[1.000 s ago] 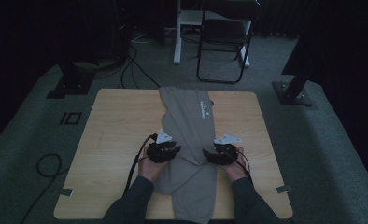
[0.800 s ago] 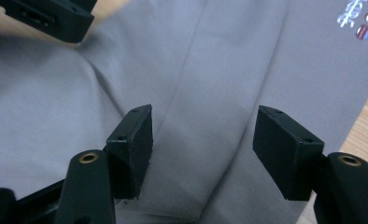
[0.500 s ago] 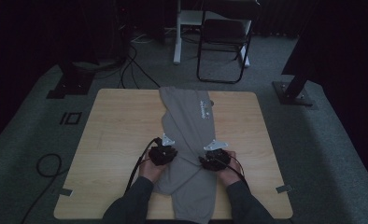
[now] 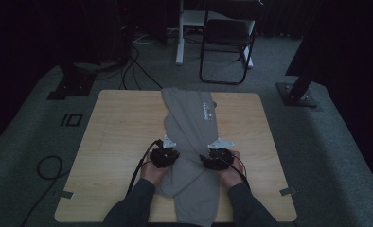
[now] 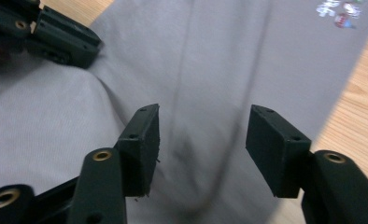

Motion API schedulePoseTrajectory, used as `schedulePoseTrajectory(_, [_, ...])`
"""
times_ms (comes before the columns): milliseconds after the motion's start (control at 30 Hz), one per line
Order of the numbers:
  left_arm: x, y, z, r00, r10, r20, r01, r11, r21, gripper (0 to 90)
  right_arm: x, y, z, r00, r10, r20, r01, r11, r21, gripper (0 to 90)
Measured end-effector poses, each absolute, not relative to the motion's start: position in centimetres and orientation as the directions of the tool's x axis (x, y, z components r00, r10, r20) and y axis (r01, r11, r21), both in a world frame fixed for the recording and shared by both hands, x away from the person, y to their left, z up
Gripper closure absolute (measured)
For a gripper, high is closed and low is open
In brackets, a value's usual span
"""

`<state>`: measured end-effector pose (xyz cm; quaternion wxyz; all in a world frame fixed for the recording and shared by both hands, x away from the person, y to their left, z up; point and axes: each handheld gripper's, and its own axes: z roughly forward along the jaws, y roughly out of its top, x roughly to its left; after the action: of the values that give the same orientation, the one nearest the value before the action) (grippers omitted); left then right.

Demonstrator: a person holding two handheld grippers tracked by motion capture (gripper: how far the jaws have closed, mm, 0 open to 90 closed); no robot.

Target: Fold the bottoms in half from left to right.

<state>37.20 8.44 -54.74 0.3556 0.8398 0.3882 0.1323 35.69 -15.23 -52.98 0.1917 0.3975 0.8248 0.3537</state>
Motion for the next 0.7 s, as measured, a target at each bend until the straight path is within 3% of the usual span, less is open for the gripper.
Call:
schedulePoseTrajectory(167, [37.1, 8.4, -54.7, 0.661, 0.749, -0.041, 0.554, -0.451, 0.7, 81.5, 36.0, -13.8, -54.5, -0.63, 0.772, -0.084, 0.537, 0.512, 0.671, 41.9])
schedulePoseTrajectory(333, [37.1, 8.5, -54.8, 0.66, 0.75, -0.042, 0.552, -0.447, 0.703, 82.7, 35.2, -15.4, -54.2, -0.601, 0.785, -0.15, 0.537, 0.536, 0.651, 47.2])
schedulePoseTrajectory(500, [37.0, 8.4, -54.9, 0.658, 0.752, -0.038, 0.549, -0.444, 0.708, 83.5, 34.6, -18.1, -54.1, -0.574, 0.811, -0.108, 0.575, 0.494, 0.651, 57.5])
schedulePoseTrajectory(700, [36.9, 8.3, -54.8, 0.653, 0.757, -0.015, 0.542, -0.454, 0.707, 85.2, 34.4, -19.0, -54.0, -0.574, 0.816, -0.067, 0.604, 0.478, 0.638, 76.8])
